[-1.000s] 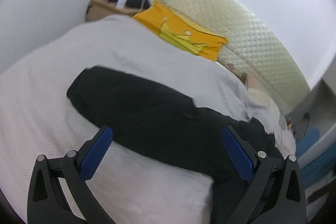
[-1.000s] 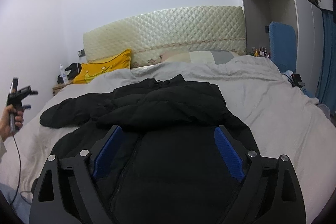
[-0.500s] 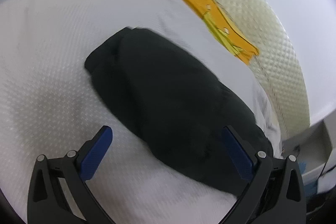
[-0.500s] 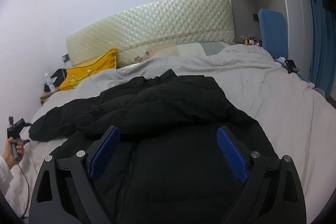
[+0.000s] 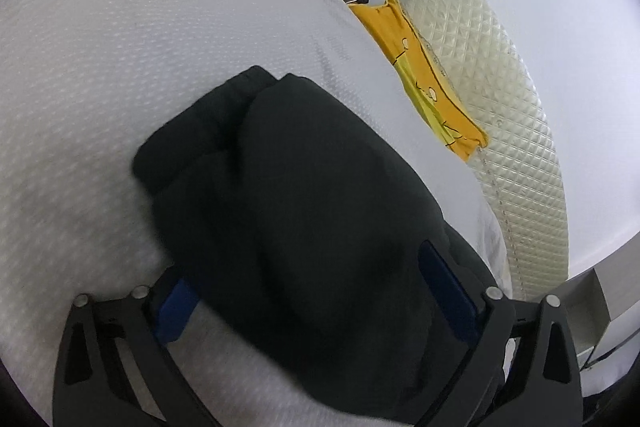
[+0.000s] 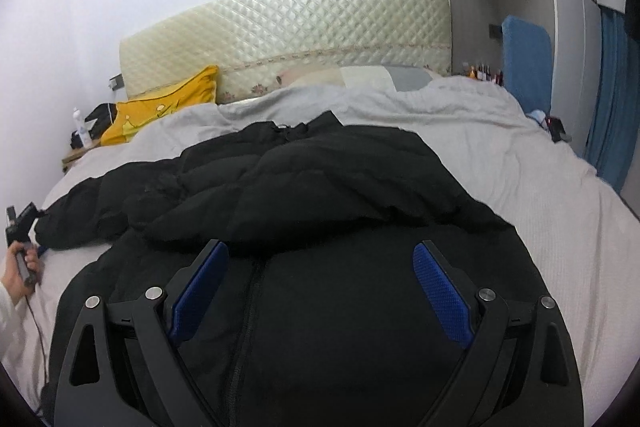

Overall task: Fold large clothes
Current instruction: 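Move the left tool to the other sleeve cuff and grasp it, then lift the sleeve with the left tool and fold it over the jacket body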

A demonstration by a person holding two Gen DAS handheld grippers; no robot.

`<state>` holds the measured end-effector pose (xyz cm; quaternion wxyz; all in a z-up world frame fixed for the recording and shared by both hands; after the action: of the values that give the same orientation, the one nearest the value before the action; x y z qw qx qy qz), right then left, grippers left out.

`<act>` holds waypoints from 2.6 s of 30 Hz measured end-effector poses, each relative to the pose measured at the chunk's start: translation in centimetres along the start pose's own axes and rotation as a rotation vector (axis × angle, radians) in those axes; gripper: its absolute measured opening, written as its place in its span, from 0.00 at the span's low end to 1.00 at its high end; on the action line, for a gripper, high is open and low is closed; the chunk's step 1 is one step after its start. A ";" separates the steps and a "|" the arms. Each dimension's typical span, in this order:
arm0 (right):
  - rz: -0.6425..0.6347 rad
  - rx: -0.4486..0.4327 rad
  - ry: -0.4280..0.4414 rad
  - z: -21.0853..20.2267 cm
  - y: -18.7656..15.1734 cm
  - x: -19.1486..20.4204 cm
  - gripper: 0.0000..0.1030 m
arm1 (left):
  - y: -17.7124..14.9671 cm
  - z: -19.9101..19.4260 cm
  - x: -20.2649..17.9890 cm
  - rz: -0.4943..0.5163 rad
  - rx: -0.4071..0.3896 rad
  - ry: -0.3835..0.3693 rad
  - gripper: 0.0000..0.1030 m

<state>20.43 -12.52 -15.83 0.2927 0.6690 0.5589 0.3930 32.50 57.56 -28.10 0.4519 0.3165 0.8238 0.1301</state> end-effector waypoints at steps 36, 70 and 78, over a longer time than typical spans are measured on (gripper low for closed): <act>-0.013 0.010 0.101 -3.2 1.5 -1.2 0.96 | 2.0 -14.2 -20.0 0.326 -0.184 0.069 0.05; 0.112 -0.119 0.160 -10.5 4.1 -10.6 1.00 | -17.0 -17.6 -52.2 0.889 -0.195 -0.209 0.05; 0.174 -0.123 0.178 -10.7 4.1 -12.3 1.00 | -24.2 -14.0 -56.3 0.963 -0.096 -0.269 0.05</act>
<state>12.55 -25.91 -9.32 0.2473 0.6583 0.4973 0.5082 33.13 4.04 4.91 0.4569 0.6535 0.5119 0.3197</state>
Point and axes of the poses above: each gripper's, at about its wrist camera, not at the fingertips, and z roughly the way its jaws point, x to its left, y to its top, the point moved 3 cm from there along z, roughly the way its jaws point, and after that the axes turned 8 degrees about z, right-handed, at the moved point
